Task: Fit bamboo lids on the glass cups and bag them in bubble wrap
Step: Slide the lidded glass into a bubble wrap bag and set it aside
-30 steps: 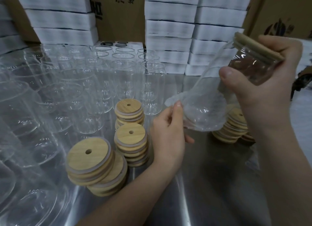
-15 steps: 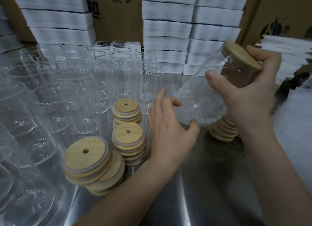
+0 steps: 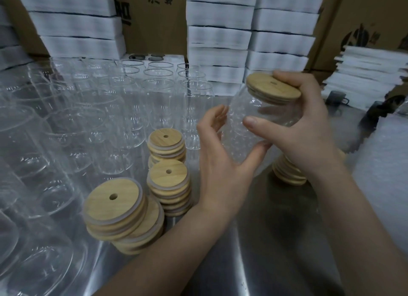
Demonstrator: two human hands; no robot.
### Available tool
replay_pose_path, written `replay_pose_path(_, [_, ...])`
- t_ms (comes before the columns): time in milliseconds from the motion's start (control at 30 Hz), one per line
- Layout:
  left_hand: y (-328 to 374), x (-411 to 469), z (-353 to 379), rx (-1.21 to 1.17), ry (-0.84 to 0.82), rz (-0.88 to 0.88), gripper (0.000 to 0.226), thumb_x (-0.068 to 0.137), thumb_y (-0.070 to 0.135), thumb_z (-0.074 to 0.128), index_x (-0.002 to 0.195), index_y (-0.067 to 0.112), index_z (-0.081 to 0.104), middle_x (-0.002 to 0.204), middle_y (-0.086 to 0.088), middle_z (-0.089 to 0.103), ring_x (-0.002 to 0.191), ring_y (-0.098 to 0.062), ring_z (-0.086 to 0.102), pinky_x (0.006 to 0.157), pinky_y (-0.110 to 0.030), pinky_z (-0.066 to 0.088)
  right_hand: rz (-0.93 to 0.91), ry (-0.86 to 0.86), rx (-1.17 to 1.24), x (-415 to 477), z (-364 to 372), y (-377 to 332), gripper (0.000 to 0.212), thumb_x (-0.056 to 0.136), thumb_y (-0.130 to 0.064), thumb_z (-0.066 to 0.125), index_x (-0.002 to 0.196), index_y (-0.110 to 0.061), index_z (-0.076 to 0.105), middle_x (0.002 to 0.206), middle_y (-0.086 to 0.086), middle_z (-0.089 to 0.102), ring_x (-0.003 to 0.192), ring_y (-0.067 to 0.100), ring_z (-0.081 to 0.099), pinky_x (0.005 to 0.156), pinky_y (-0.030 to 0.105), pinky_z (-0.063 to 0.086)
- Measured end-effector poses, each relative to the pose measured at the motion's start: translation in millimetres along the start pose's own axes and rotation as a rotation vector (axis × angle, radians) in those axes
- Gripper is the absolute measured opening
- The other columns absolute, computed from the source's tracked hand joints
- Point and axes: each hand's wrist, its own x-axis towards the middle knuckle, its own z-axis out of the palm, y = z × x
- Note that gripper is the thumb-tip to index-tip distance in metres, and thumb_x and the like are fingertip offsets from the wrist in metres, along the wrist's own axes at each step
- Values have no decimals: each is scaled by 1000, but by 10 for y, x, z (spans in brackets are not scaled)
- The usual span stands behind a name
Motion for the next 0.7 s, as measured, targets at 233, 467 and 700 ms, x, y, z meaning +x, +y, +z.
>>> replay_pose_path(233, [133, 75, -88, 288, -209, -73, 105, 62, 39, 66, 150, 18, 13, 149, 5, 24, 142, -9, 21, 119, -37, 20, -101, 134, 64, 31, -40, -12, 69, 71, -38, 82, 128, -15, 48, 123, -11, 54, 112, 4, 59, 87, 27, 54])
replay_pose_path(467, [46, 61, -78, 465, -370, -343, 85, 55, 62, 65, 132, 33, 40, 123, 14, 48, 130, -15, 38, 112, -51, 27, -98, 168, 44, 41, -85, 18, 70, 72, -35, 80, 129, -10, 49, 121, -10, 53, 111, -2, 56, 89, 16, 46])
replay_pose_path(700, [-14, 49, -102, 292, -303, -365, 85, 63, 57, 80, 134, 28, 43, 132, 11, 54, 126, -11, 47, 107, -38, 41, -76, 113, 18, 27, -10, 34, 68, 68, -41, 82, 126, -18, 52, 121, -9, 54, 112, 1, 57, 95, 24, 49])
